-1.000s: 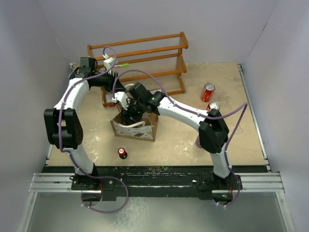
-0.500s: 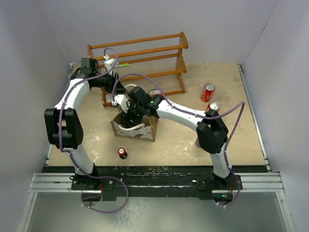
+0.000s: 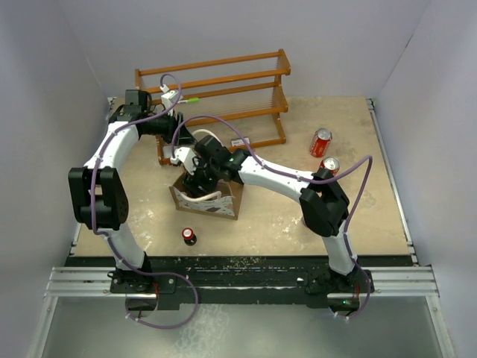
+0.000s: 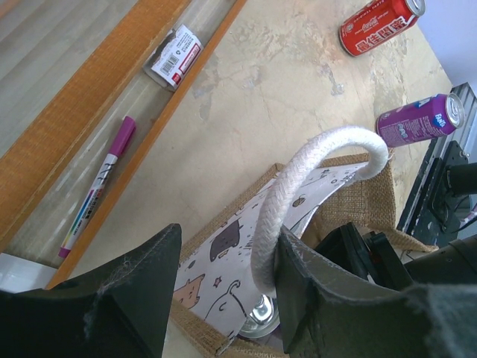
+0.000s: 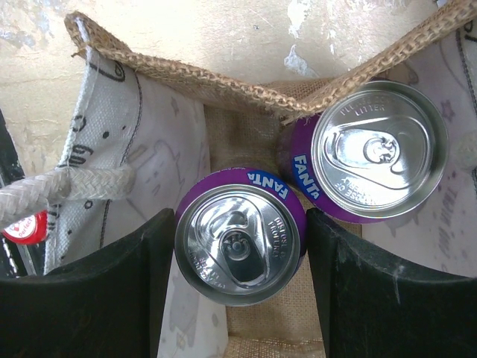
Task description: Place the beverage into the canvas bag
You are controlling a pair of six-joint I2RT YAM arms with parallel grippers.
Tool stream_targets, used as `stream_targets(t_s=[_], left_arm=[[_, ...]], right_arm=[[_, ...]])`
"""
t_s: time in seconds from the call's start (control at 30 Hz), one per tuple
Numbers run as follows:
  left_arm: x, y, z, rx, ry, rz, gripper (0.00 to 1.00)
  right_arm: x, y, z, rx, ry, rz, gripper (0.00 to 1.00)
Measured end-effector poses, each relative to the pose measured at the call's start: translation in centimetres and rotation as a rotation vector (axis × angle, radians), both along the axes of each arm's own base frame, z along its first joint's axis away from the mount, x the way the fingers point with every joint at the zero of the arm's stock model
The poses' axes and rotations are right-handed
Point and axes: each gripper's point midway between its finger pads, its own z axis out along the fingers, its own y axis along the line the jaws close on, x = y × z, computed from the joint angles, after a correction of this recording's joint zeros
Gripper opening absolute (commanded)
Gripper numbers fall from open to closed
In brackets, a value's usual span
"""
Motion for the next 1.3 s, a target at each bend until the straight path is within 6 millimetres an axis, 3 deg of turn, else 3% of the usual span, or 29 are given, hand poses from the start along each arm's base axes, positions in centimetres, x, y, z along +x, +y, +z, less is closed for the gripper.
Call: stream_targets(t_s=[0.43,0.9,1.3], left_arm=[[-0.01,0.01,-0.05,0.001,0.001,0.000,0.56],[-0.18,0.03,-0.10,0.004,-0.004,0.002,0.56],[-0.11,0.04,0.10,0.005,-0.014,0.003,0.56]], right_arm=[[-0.05,0.33,-0.02,0.010,-0.004,-0.006,0.59],[-0.15,0.28,-0.05,0.003,-0.006,-0.008,0.76],[-0.43,0.22,0.16,-0.006,0.000,-0.003,0.82]])
